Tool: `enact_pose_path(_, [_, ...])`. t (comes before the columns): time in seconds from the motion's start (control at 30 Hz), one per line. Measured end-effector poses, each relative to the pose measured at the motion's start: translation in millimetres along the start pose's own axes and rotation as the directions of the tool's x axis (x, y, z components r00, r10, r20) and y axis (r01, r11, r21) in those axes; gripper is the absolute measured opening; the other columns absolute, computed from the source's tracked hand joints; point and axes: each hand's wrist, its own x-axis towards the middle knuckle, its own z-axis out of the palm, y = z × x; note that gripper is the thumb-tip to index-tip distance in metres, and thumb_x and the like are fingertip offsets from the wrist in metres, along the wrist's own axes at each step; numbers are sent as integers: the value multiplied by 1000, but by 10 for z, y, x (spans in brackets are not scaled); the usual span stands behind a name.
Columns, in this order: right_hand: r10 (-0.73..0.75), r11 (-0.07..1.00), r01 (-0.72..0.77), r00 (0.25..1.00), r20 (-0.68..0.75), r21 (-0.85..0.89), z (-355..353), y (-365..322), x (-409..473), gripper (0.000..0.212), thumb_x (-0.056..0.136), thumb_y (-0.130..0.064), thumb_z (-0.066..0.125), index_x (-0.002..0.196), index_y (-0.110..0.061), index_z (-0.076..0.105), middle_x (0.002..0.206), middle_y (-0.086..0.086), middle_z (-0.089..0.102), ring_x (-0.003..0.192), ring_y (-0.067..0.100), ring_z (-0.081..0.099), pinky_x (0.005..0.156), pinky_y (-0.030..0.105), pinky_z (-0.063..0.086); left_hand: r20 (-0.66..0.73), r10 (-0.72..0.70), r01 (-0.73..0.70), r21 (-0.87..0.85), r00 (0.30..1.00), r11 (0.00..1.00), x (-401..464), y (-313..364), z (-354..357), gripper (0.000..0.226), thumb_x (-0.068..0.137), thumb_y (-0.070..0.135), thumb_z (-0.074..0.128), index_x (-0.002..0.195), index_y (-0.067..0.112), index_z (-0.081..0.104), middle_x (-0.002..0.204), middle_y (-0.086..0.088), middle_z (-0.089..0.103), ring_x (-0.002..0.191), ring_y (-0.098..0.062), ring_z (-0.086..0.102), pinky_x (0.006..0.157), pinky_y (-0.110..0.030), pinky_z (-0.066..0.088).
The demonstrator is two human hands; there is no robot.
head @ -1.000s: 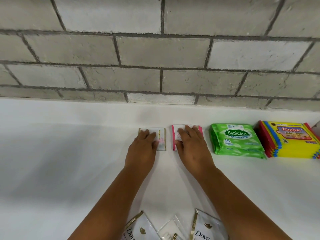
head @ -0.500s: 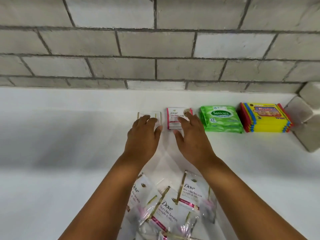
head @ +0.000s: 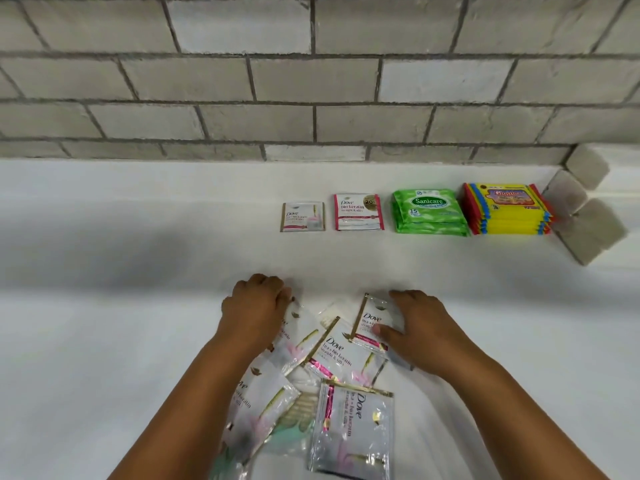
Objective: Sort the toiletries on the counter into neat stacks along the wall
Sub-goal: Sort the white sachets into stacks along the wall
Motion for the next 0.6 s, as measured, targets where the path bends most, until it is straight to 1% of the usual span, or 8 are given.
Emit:
enact_pose_path(0.07, [-6,1000,6,999,34,-10,-15,16,-23,70,91,-48,55,149,-19,28,148,5,40,135,26,35,110,29,30,54,-51,53,-29,997,998,-70,-57,-27,48,96,53,42,133,24,53,136,-2,52,122,-28,47,94,-41,43])
enact_pose_path(0.17, [4,999,-1,997,77,-34,-40,23,-60,73,91,-37,57,152,-17,21,151,5,35,137,26,32,112,31,29,142,-45,59,-96,989,994,-168,-103,-50,79,78,72,57,141,27,44,145,3,43,132,-25,39,104,-45,40])
enact_pose_path(0.23, [26,999,-23,997,68,-48,-40,14,-60,76,90,-37,60,152,-17,21,149,5,38,136,26,33,110,31,31,182,-33,51,-96,983,994,-196,-121,-45,93,67,74,67,143,26,42,145,3,41,133,-24,38,105,-45,41])
enact_pose_path(0.27, [36,998,-32,998,57,-58,-42,9,-52,77,89,-38,62,151,-18,22,147,5,40,134,26,35,107,31,33,189,-27,47,-102,982,994,-196,-123,-41,96,64,72,71,142,25,43,143,2,42,131,-23,40,104,-44,42])
enact_pose_path(0.4, [72,994,-70,997,17,-82,-56,-7,-25,79,84,-41,69,148,-19,30,140,6,45,129,27,38,103,34,38,190,-36,68,-163,981,984,-200,-119,-28,91,59,66,78,136,27,48,133,1,52,120,-22,51,98,-43,47])
enact_pose_path(0.47, [101,993,-100,995,1,-67,-69,-2,-10,75,79,-42,73,142,-18,40,133,7,50,125,29,42,100,36,42,189,-54,89,-183,980,979,-211,-105,-37,88,59,65,79,133,30,49,129,3,58,115,-22,56,97,-43,48])
enact_pose_path(0.53, [107,992,-107,994,-6,-73,-67,21,18,65,72,-47,77,126,-19,53,117,6,56,116,29,48,91,36,45,183,-64,97,-178,981,979,-215,-88,-48,82,59,65,79,128,32,50,123,4,63,110,-23,60,95,-42,49])
enact_pose_path(0.6, [107,992,-108,994,-20,-64,-52,63,49,53,65,-53,79,101,-21,58,97,3,56,105,29,53,77,33,42,173,-61,93,-179,983,980,-216,-85,-49,72,61,65,78,121,33,53,118,5,66,106,-22,62,92,-39,49])
